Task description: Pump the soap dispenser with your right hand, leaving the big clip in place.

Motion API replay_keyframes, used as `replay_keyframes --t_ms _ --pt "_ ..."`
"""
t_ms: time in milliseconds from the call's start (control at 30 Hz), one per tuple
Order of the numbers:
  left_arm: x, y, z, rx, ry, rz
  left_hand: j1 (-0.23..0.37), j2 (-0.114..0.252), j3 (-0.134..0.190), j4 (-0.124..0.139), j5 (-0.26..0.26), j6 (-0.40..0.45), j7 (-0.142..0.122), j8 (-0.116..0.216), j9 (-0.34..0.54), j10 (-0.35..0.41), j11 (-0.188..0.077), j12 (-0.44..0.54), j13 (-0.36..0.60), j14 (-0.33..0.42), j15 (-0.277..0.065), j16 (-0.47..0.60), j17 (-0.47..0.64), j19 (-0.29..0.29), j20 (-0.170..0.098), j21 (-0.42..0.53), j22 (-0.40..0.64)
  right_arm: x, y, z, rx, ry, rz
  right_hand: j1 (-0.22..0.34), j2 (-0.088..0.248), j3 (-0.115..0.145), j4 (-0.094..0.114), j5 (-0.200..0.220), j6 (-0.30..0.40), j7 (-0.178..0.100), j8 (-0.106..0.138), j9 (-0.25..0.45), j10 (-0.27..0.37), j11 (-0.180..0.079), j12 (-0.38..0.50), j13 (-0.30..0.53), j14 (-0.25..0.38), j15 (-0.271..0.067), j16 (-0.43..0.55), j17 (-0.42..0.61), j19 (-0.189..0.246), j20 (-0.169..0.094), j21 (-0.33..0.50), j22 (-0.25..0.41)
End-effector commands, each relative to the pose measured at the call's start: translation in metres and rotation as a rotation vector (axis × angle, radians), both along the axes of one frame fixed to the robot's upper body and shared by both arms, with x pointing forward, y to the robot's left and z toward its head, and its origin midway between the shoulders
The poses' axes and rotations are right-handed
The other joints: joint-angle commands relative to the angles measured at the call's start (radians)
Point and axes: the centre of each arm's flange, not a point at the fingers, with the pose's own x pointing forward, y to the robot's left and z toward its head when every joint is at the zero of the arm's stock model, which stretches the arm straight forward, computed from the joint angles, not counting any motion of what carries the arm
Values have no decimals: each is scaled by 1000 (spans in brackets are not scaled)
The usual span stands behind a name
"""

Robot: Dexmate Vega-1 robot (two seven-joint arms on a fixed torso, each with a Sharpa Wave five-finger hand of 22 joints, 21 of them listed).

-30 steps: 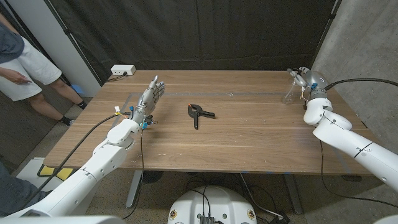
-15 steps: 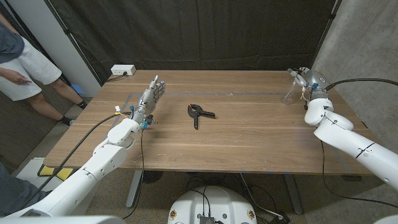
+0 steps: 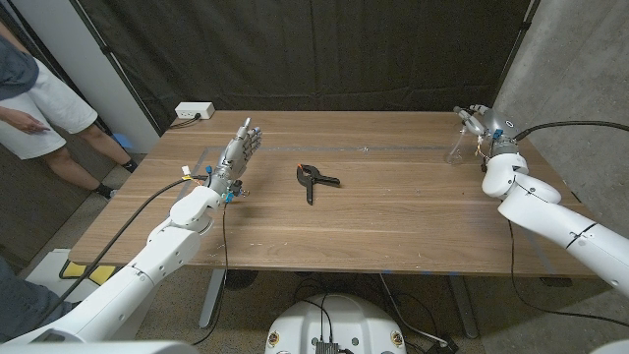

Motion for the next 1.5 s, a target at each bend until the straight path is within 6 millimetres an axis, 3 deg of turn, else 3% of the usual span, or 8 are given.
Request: replay_keyframes --t_ms 33,400,1033,1500 --pt "0 -2 1 5 -3 -5 4 5 -8 1 -1 4 -2 -1 4 3 -5 -5 4 0 -4 1 6 0 5 2 4 -5 -3 11 -6 -21 -2 -1 4 -4 0 2 84 97 -8 16 -3 5 -2 6 -1 7 -2 3 -1 4 -5 4" --pt "3 -4 2 7 0 -8 5 6 -9 1 -2 6 -3 -1 4 4 -3 -5 4 2 -5 1 6 -1 5 1 4 -6 -10 16 3 -24 -14 1 5 -3 -1 1 65 92 -18 16 -9 9 -6 6 -3 11 -3 3 -3 9 -7 4" --pt "8 -6 7 7 -6 -20 7 8 -12 2 -3 6 -1 -2 4 4 -2 -5 4 1 -4 1 5 -3 6 1 4 -16 -6 34 -24 -74 -9 3 6 -3 -2 1 39 89 -31 16 -10 14 -8 6 -5 13 -3 4 -5 11 -8 5" --pt "11 -6 8 9 -7 -15 8 9 -15 2 -4 7 -1 -2 5 5 -2 -5 4 1 -5 1 5 -4 6 1 4 -18 -3 37 -12 -128 19 4 6 -3 -3 1 -24 73 -54 16 -28 7 -18 7 -11 16 -4 4 -10 17 -12 5"
